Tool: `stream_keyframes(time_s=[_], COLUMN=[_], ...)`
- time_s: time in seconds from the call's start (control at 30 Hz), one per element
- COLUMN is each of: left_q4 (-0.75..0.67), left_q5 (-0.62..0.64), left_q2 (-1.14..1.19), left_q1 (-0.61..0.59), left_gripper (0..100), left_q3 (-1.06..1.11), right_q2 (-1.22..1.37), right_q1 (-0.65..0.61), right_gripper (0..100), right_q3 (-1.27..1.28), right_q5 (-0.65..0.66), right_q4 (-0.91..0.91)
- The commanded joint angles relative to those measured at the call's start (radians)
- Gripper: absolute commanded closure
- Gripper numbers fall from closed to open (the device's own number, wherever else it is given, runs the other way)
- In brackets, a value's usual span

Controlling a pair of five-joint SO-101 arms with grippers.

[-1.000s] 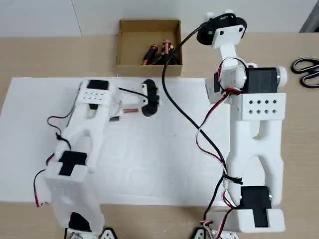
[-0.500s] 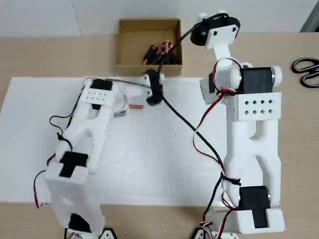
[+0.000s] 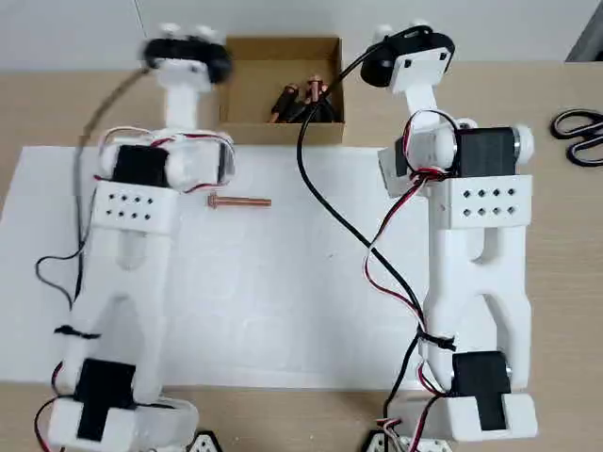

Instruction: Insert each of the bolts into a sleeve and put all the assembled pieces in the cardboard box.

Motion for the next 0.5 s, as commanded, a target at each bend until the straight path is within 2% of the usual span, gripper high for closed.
stream_keyframes(time_s=[0.0, 0.07, 0.1, 0.27, 0.33, 0.47], left_q4=[0.021, 0.052, 0.058, 0.003, -0.021, -0.034], left_q5=[0.463, 0.651, 0.694, 0.847, 0.861, 0.904], left_q2=[-0.02, 0.025, 0.049, 0.135, 0.16, 0.235], left_q1=[-0.002, 0.009, 0.012, 0.035, 0.037, 0.054], left_gripper=[90, 88, 86, 74, 69, 69], left_q3=[-0.016, 0.012, 0.016, 0.016, 0.022, 0.016], right_q2=[-0.056, -0.056, -0.056, -0.056, -0.056, -0.056], right_q1=[-0.024, -0.031, -0.038, -0.041, -0.041, -0.041], right_gripper=[99.5, 99.5, 99.5, 99.5, 99.5, 99.5], right_q3=[-0.051, -0.051, -0.051, -0.051, -0.051, -0.051], right_q5=[-0.009, -0.009, -0.009, -0.009, -0.009, -0.009], right_q4=[0.001, 0.002, 0.004, 0.005, 0.005, 0.005])
